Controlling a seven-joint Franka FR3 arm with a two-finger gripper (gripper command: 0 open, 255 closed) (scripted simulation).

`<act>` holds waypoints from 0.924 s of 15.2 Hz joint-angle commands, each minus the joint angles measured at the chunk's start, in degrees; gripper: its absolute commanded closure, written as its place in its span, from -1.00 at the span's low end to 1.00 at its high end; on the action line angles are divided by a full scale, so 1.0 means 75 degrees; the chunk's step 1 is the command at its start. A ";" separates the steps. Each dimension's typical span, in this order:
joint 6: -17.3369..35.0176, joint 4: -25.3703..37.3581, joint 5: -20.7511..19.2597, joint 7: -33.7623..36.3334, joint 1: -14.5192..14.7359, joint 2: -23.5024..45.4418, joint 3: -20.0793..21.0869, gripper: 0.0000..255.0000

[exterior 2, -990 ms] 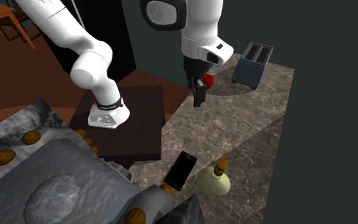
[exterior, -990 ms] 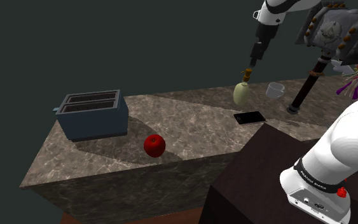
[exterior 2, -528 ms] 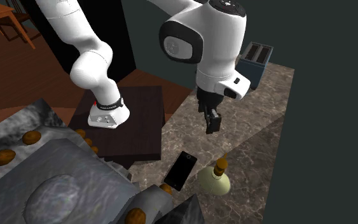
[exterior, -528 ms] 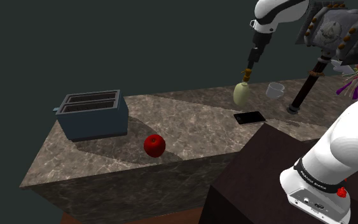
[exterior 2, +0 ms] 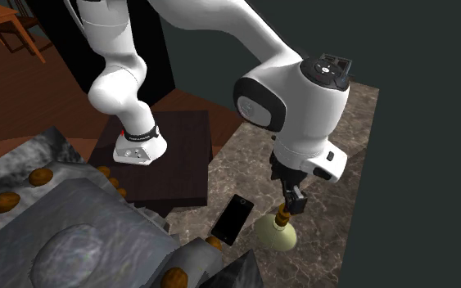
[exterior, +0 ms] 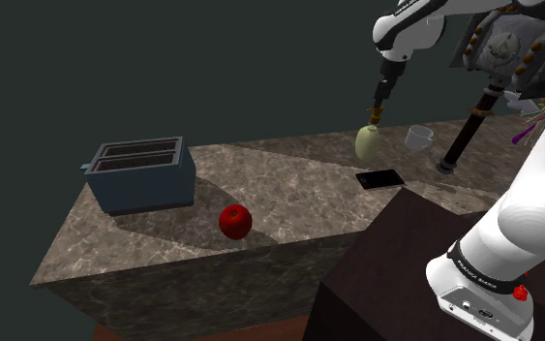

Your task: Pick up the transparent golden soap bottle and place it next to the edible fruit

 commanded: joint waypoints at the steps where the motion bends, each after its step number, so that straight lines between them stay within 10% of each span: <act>1: 0.0073 0.0479 0.0398 -0.0406 -0.0244 0.0647 0.0030 -1.00; 14: 0.0700 0.0491 0.0868 -0.0762 -0.0508 0.1381 0.0229 -1.00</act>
